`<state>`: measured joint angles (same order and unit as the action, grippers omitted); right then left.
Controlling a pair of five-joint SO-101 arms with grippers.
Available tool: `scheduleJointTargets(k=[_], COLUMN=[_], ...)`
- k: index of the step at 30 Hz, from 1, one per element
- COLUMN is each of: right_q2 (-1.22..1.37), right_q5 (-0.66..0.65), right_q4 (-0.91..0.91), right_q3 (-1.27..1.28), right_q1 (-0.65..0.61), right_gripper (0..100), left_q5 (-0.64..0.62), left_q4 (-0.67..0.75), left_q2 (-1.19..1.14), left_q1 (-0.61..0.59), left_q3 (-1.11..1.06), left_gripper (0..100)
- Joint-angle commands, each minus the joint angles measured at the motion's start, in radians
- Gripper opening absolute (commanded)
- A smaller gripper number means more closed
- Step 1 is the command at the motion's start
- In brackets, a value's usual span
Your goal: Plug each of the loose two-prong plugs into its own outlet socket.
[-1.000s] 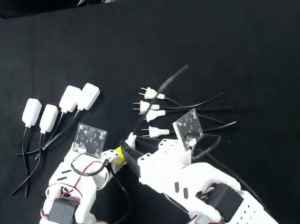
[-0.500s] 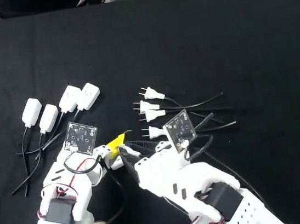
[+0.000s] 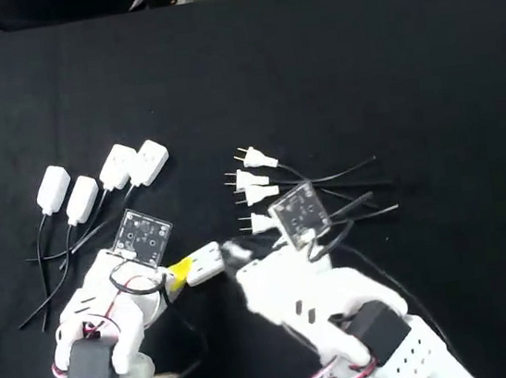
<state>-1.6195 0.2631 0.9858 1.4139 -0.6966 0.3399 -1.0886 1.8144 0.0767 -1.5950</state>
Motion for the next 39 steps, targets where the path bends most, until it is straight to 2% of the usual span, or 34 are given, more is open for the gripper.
scheduleJointTargets(k=[1, 7, 11, 20, 25, 32, 36, 39], right_q2=[0.004, 0.004, 0.053, 0.659, 0.914, 1.184, 1.317, 1.385], right_q5=[-0.075, -0.072, -0.069, -0.025, 0.015, 0.020, 0.020, 0.020], right_q4=[-0.068, -0.068, -0.017, -0.089, -0.054, 0.035, 0.044, 0.046], right_q3=[0.048, 0.061, -0.004, -0.286, -0.449, -0.679, -0.780, -0.814], right_q1=[0.100, 0.098, 0.083, 0.075, 0.008, -0.043, -0.043, -0.043], right_gripper=[1.1, 1.1, 1.1, 1.1, 1.1, 1.1, 1.1, 1.1], left_q5=[0.012, 0.012, 0.006, 0.014, 0.129, 0.235, 0.295, 0.305], left_q4=[0.003, 0.109, 0.230, 0.127, 0.066, 0.006, -0.041, -0.044], left_q2=[0.008, 0.008, 0.008, 0.006, 0.006, 0.006, 0.006, 0.006], left_q1=[-0.059, -0.245, -0.372, -0.496, -0.572, -0.573, -0.506, -0.499], left_q3=[0.065, 0.042, -0.021, -0.021, -0.076, -0.104, -0.104, -0.104], left_gripper=[30, 30, 30, 30, 30, 30, 30, 30])
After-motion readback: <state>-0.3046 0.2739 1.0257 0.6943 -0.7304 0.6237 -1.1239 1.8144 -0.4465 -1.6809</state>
